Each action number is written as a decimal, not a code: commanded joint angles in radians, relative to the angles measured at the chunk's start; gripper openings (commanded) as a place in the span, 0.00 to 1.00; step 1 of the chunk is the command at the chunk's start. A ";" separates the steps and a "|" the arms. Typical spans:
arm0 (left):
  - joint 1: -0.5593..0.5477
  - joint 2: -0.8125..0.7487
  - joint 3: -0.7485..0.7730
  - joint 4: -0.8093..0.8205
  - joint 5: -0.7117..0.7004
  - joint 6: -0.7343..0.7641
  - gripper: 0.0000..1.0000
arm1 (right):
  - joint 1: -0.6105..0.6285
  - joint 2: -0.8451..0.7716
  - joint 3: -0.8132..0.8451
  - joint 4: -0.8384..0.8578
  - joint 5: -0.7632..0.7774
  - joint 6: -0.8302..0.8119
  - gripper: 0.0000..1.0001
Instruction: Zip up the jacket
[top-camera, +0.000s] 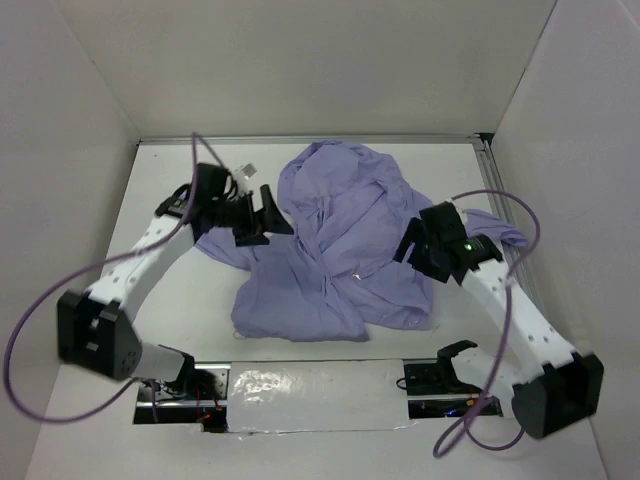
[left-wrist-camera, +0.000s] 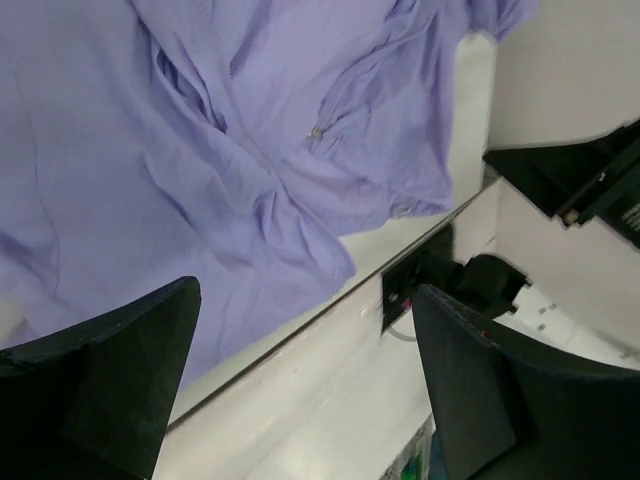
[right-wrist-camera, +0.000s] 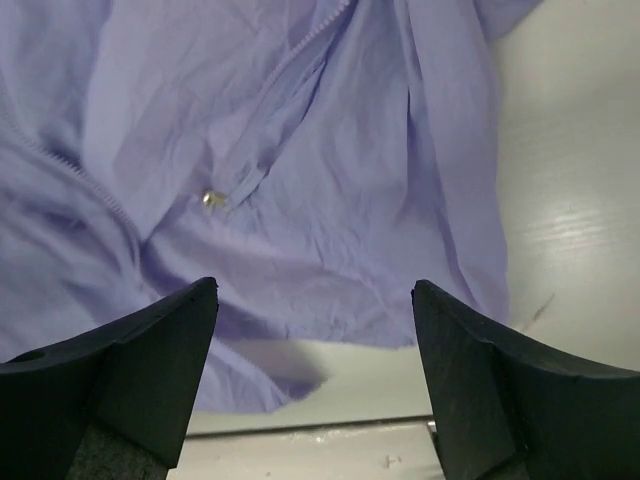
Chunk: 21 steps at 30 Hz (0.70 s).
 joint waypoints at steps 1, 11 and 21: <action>-0.045 0.260 0.219 0.034 0.025 0.101 0.99 | 0.011 0.232 0.057 0.157 0.038 -0.038 0.85; -0.071 0.802 0.582 -0.052 0.046 0.151 0.99 | -0.072 0.607 0.159 0.271 0.013 -0.054 0.85; 0.001 1.142 0.965 -0.092 0.041 0.131 0.99 | -0.139 0.860 0.323 0.357 -0.078 -0.126 0.83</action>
